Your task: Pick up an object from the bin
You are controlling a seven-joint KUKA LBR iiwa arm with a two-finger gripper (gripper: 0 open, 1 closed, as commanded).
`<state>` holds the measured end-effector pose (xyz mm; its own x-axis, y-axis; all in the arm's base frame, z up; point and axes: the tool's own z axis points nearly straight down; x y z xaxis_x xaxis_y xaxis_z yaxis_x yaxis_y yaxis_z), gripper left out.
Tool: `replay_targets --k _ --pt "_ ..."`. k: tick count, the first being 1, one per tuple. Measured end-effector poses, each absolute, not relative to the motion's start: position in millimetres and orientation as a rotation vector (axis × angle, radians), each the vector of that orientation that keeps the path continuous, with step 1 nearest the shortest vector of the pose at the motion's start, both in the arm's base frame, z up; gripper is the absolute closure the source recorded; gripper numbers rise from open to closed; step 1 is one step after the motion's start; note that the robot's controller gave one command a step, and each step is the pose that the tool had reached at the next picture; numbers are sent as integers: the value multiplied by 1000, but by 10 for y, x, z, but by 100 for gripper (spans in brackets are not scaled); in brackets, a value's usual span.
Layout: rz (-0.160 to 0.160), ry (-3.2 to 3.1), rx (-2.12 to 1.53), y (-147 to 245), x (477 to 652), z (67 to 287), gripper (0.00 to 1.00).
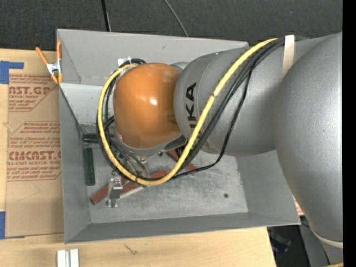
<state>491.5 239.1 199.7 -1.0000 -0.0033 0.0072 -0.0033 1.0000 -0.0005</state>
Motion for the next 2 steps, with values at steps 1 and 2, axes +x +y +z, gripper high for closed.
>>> replay_targets --k 1,2 --pt "-2 -3142 1 2379 4938 2038 0" --pt "-16 -3145 300 2034 4956 788 100"
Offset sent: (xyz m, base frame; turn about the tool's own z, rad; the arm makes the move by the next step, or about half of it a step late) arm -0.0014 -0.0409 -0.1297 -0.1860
